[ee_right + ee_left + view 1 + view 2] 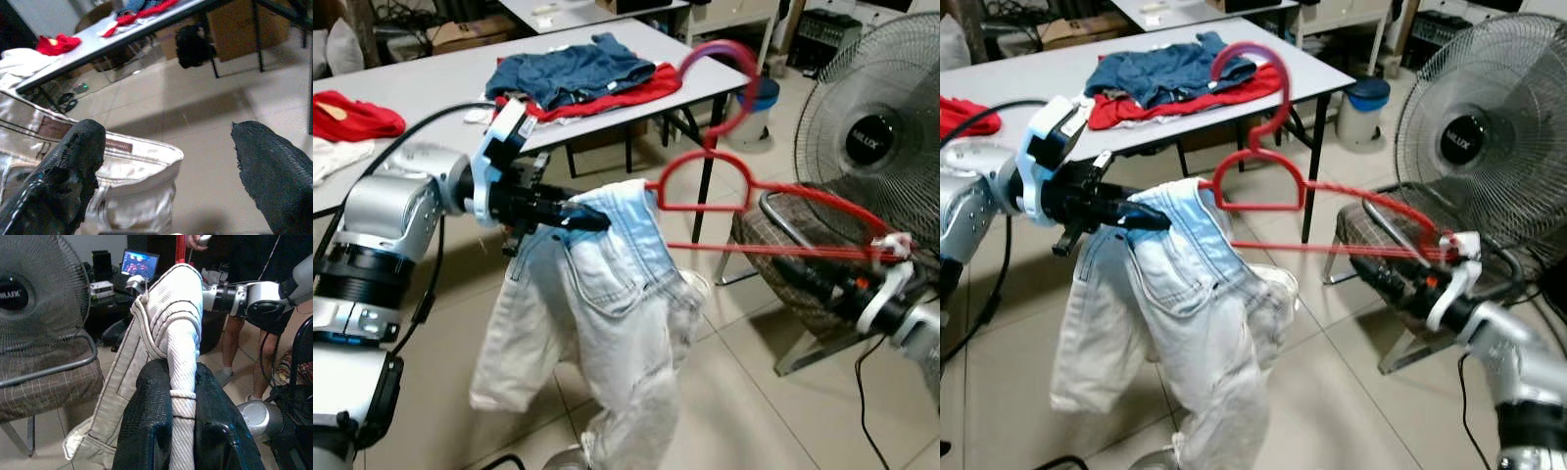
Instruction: Hang hanger
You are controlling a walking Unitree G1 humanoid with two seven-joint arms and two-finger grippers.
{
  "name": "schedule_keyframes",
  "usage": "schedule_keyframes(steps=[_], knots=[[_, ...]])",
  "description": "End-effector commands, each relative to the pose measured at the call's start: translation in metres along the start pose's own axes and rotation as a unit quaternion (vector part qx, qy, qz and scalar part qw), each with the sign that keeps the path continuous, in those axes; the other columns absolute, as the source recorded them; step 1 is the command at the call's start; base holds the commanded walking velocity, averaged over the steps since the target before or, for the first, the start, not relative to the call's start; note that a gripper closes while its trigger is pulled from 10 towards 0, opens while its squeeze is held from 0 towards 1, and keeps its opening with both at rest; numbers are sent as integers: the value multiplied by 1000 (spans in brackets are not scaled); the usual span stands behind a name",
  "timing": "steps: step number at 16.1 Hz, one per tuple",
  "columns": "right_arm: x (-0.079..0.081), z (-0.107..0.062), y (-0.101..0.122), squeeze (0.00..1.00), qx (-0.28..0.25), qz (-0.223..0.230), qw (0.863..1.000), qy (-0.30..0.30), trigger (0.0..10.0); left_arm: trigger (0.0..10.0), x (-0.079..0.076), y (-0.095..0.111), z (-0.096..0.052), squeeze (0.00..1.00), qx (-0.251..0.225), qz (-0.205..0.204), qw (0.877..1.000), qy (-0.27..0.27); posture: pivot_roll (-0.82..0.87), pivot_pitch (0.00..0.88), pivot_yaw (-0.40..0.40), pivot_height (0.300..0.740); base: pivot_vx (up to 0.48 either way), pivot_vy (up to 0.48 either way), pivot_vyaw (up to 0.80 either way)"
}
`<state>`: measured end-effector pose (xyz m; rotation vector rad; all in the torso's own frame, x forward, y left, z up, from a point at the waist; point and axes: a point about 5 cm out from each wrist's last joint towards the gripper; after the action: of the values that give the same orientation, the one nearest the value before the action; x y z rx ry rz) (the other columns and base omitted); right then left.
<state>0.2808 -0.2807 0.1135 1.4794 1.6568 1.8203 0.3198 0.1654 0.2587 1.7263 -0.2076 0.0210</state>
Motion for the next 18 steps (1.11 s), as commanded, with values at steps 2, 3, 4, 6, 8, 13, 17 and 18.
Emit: schedule_keyframes(steps=[2, 3, 4, 6, 8, 13, 17, 18], knots=[[-10, 5, -3, 1000, 70, -23, 997, 6, 10000, 0, -4, 37, 14, 0, -20, 56, 997, -50, -67, 0, 37, 740, 0, 0, 0], [-11, 6, -5, 1000, 87, -28, 996, 8, 10000, 0, -6, 42, 17, 0, -23, 63, 996, -60, -62, 0, 34, 740, 0, 0, 0], [-11, 8, -8, 1000, 106, -32, 994, 18, 10000, 0, -8, 49, 22, 0, -26, 72, 994, -74, -58, 0, 32, 740, 0, 0, 0], [-7, 14, -10, 1000, 129, -36, 990, 41, 10000, 0, -11, 58, 27, 0, -31, 84, 992, -91, -46, 0, 25, 740, 0, 0, 0], [-1, 28, -7, 1000, 129, -40, 988, 74, 10000, 0, -17, 67, 34, 0, -25, 96, 988, -115, -32, 0, 18, 740, 0, 0, 0], [7, 50, -16, 1000, 195, -52, 974, 102, 10000, 0, -27, 75, 47, 0, -28, 108, 981, -156, -19, 0, 12, 740, 0, 0, 0], [17, 55, -20, 1000, 215, -52, 961, 167, 10000, 0, -27, 82, 50, 0, -29, 118, 981, -149, -8, 0, -6, 740, 0, 0, 0], [19, 55, -16, 1000, 203, -51, 961, 180, 10000, 0, -27, 82, 49, 0, -28, 118, 982, -147, -8, 0, -6, 740, 0, 0, 0]])
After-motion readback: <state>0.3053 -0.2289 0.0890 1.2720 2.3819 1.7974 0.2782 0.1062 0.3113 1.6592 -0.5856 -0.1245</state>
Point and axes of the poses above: a point about 5 cm out from each wrist's last joint towards the gripper, its own z axis pointing out of the wrist towards the gripper, its own y axis along the axis of the wrist's last joint, x = y × z, and after that the axes turned 7 degrees about z, right-handed
